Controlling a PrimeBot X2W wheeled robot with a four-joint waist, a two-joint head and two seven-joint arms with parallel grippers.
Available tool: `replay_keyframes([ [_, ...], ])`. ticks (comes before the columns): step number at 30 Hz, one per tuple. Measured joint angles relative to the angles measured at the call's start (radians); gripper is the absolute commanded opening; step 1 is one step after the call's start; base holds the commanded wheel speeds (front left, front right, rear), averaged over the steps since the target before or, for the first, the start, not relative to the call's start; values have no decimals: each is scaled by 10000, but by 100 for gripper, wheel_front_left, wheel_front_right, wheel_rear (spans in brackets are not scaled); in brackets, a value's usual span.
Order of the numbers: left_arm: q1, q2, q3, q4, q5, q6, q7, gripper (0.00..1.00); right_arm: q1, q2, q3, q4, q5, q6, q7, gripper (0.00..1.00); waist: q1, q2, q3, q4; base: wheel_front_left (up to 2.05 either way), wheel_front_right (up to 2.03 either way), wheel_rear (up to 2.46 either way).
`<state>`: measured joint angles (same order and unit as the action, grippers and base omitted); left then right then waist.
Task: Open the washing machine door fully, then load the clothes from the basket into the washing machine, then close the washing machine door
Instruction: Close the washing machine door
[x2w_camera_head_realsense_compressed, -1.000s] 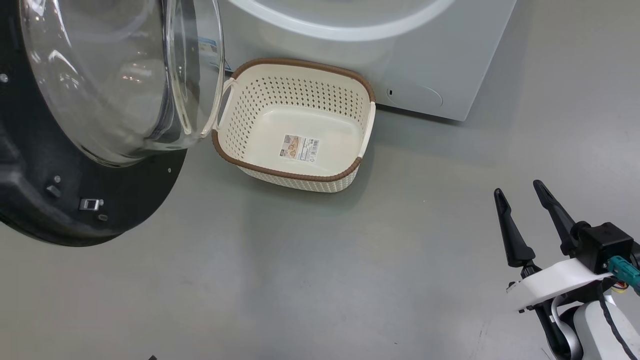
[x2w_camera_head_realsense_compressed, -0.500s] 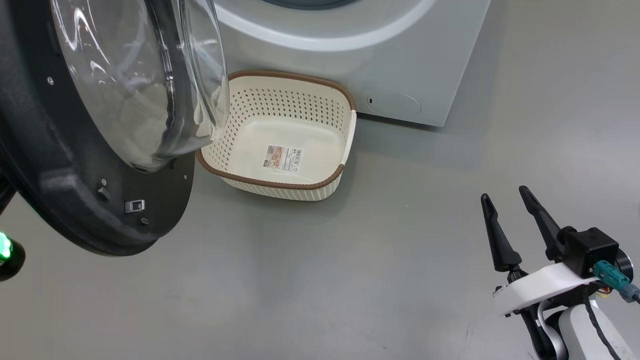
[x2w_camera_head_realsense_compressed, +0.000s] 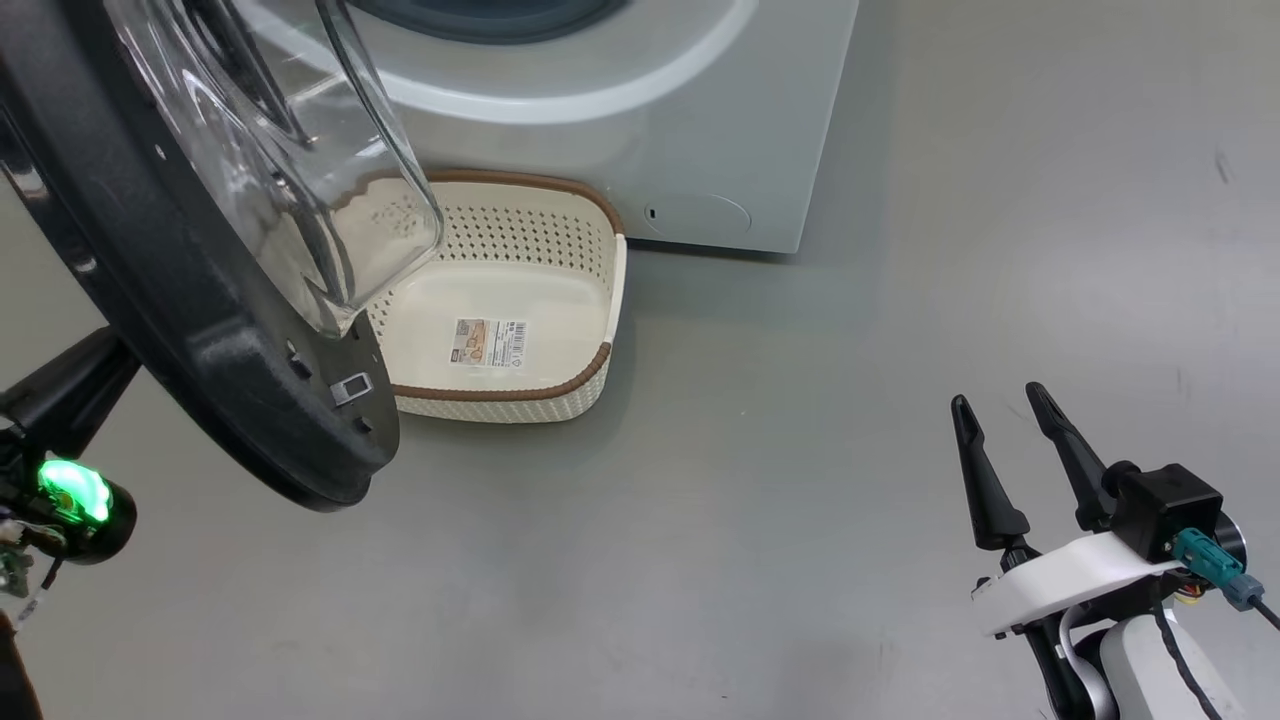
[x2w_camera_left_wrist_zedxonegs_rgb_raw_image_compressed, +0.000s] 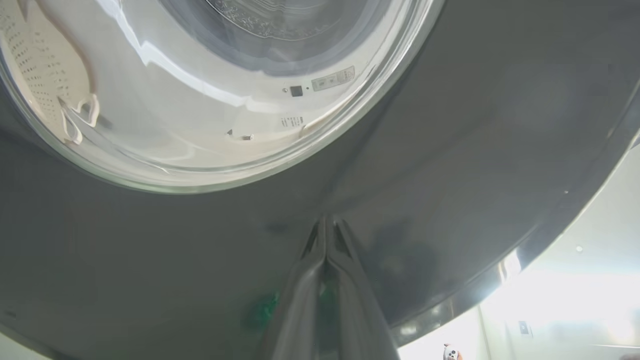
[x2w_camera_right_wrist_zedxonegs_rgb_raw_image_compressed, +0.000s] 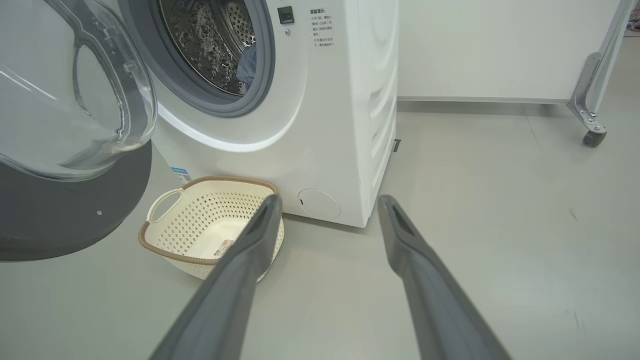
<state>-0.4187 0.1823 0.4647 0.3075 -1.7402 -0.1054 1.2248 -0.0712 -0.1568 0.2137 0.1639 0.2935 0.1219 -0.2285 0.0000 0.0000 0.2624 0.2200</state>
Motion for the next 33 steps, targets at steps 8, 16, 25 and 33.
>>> replay_keyframes([
  [8, 90, -725, 35, -345, -35, -82, -437, 0, 2, 134, -15, 107, 52, -6, -69, 100, 0, 0, -129, -720, 0, 0, 0],
  [16, -11, -1383, -221, -932, 98, -96, -999, 0, 2, 290, -13, 127, 56, -8, -102, 100, 0, 0, -190, -1453, 0, 0, 0],
  [25, -429, -1388, -522, -1231, 884, -173, -1898, 0, 0, 301, -90, 119, 58, -8, -159, 100, 0, 0, -15, -2174, 0, 0, 0],
  [33, -988, -1427, -512, -1254, 1492, -173, -2895, 0, -26, 389, -94, 109, 58, -8, -171, 100, 0, 0, 250, -2766, 0, 0, 0],
])
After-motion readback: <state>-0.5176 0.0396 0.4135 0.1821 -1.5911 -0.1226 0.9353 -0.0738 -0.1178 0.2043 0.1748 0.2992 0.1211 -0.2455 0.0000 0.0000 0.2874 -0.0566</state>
